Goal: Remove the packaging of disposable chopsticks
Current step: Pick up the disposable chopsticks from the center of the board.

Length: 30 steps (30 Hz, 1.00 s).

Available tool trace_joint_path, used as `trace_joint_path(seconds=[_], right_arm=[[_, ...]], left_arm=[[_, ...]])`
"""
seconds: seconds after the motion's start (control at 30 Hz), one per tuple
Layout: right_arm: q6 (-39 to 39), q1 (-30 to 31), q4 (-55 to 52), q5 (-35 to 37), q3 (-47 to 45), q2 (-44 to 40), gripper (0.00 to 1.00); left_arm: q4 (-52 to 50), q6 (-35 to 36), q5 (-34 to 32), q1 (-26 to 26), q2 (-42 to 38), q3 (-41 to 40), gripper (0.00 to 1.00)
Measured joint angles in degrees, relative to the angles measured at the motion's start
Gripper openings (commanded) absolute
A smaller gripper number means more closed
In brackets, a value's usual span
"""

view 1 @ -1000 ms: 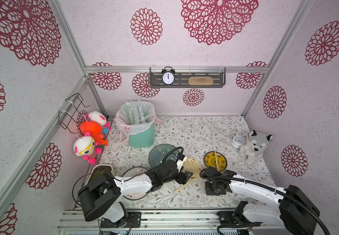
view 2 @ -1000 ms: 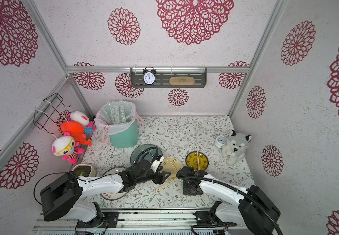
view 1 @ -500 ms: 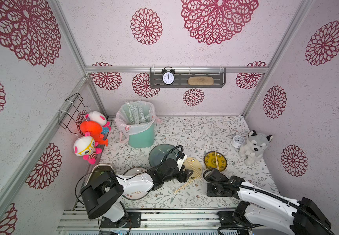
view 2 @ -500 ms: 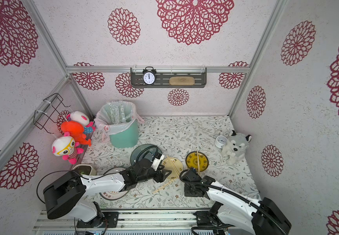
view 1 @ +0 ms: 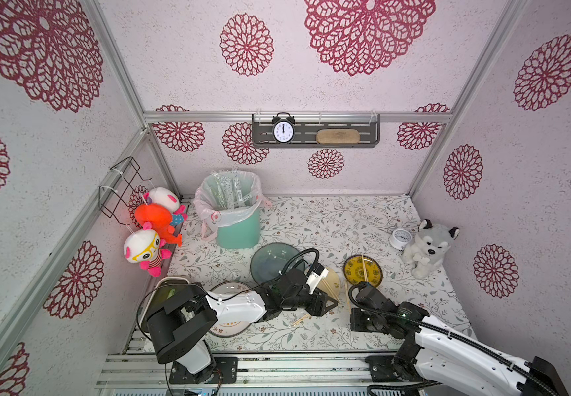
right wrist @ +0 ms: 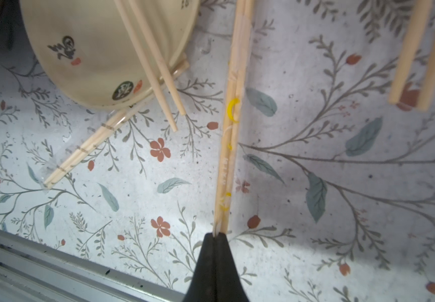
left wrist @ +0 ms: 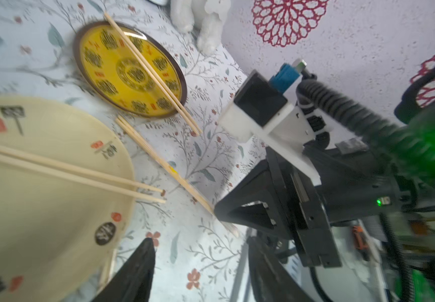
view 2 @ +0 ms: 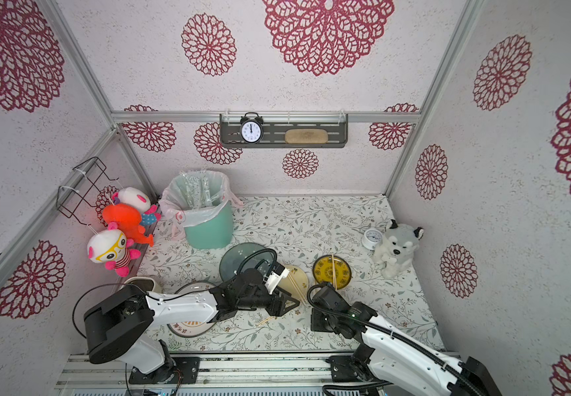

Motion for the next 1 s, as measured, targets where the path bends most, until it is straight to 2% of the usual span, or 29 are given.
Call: trace_joint_path(seconds=[0.1, 0.2, 0.47, 0.87, 1.0], right_arm=[[0.0, -0.4, -0.3, -0.6, -0.1, -0.7, 0.0], [-0.1, -0.4, -0.5, -1.3, -0.3, -0.7, 0.0], [-0.2, -0.6, -2.2, -1.4, -0.3, -3.2, 0.0], [-0.2, -0.6, -2.8, -3.3, -3.3, -8.6, 0.0], [-0.1, -1.0, -2.0, -2.8, -4.9, -8.9, 0.0]], left_arm=[[4.8, -4.3, 3.8, -0.4, 5.3, 0.0, 0.75], [4.9, -7.2, 4.5, -1.4, 9.0, -0.1, 0.85], [4.4, -11.1, 4.2, -5.7, 9.4, 1.5, 0.99], [8.8, -20.5, 3.7, -6.0, 17.8, 6.6, 1.0], [11.4, -22.7, 4.7, -6.6, 20.2, 8.0, 0.94]])
